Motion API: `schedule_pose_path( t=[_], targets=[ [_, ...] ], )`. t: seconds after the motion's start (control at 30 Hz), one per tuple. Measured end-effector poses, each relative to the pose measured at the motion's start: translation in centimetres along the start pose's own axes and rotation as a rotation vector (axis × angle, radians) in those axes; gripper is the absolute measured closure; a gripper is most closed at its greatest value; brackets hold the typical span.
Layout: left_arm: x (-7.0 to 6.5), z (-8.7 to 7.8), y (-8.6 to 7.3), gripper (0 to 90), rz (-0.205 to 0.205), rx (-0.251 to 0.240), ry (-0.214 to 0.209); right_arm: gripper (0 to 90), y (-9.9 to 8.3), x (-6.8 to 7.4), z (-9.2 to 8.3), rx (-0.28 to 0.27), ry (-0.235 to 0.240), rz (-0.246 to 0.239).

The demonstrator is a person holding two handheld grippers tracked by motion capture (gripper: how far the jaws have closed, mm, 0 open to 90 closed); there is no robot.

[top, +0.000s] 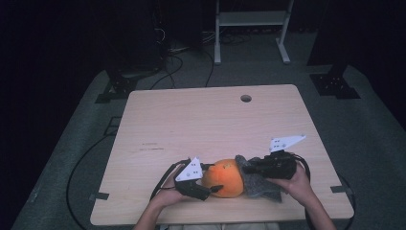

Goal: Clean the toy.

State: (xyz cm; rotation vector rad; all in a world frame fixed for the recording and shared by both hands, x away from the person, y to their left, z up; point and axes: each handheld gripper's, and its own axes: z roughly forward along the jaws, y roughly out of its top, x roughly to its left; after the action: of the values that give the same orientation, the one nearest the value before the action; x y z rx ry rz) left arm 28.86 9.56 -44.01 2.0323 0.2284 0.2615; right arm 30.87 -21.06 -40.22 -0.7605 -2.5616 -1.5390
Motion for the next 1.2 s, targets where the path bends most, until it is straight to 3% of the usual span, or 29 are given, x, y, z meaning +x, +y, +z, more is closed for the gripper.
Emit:
schedule_pose_path(
  t=[0.1,0.17,0.27,0.33,0.4,0.5,0.57,0.67,0.77,0.8,0.83,0.87,1.0,1.07,1.2],
  targets=[
    [0.0,0.0,0.3,31.1,-0.029,-0.024,0.009,79.0,-0.7,-0.8,0.3,0.035,-0.028,0.031],
    [-0.1,0.1,0.6,31.9,-0.034,-0.038,0.018,79.0,-0.7,-0.8,-0.3,0.017,-0.044,0.037],
    [-0.4,0.2,1.2,33.5,-0.028,-0.057,0.037,78.8,0.2,0.3,-0.9,-0.059,0.005,0.006],
    [-0.3,-0.1,1.5,35.0,-0.04,-0.095,0.052,78.7,0.7,1.1,-0.6,-0.067,-0.003,-0.034],
    [-0.1,-0.6,1.8,35.8,-0.058,-0.119,0.065,78.7,0.7,1.1,-0.4,-0.057,-0.021,-0.037],
    [-0.2,-0.6,1.8,35.9,-0.044,-0.089,0.087,78.8,-0.1,0.3,0.5,0.025,-0.067,-0.003],
    [-0.3,-0.7,1.9,35.9,-0.038,-0.082,0.09,78.7,0.1,0.6,0.6,0.008,-0.054,-0.004],
    [-0.6,-0.4,2.2,35.8,-0.033,-0.078,0.092,78.7,1.3,1.9,0.1,-0.078,0.004,-0.039],
    [-0.7,0.2,2.2,32.3,-0.027,-0.044,0.098,78.2,1.6,2.3,0.5,-0.054,-0.021,-0.072],
    [-0.6,0.3,2.1,27.9,-0.042,-0.04,0.084,78.2,1.3,2.0,0.8,-0.04,-0.025,-0.063],
    [-0.2,0.2,1.9,19.0,-0.087,-0.039,0.083,78.4,0.4,1.3,1.4,-0.022,-0.021,-0.027],
    [-0.2,0.2,1.9,16.6,-0.087,-0.039,0.083,78.4,0.4,1.3,1.4,-0.022,-0.021,-0.027],
    [0.9,0.1,1.2,9.8,-0.188,-0.029,0.03,78.3,0.0,0.9,1.2,-0.021,-0.02,-0.014],
    [1.3,0.3,0.7,10.2,-0.222,-0.018,-0.002,78.4,-0.1,0.8,1.2,-0.021,-0.01,-0.012],
    [1.1,0.0,0.6,25.7,-0.196,-0.024,0.012,78.4,-0.3,0.3,1.2,0.016,-0.029,-0.005]
  ],
)
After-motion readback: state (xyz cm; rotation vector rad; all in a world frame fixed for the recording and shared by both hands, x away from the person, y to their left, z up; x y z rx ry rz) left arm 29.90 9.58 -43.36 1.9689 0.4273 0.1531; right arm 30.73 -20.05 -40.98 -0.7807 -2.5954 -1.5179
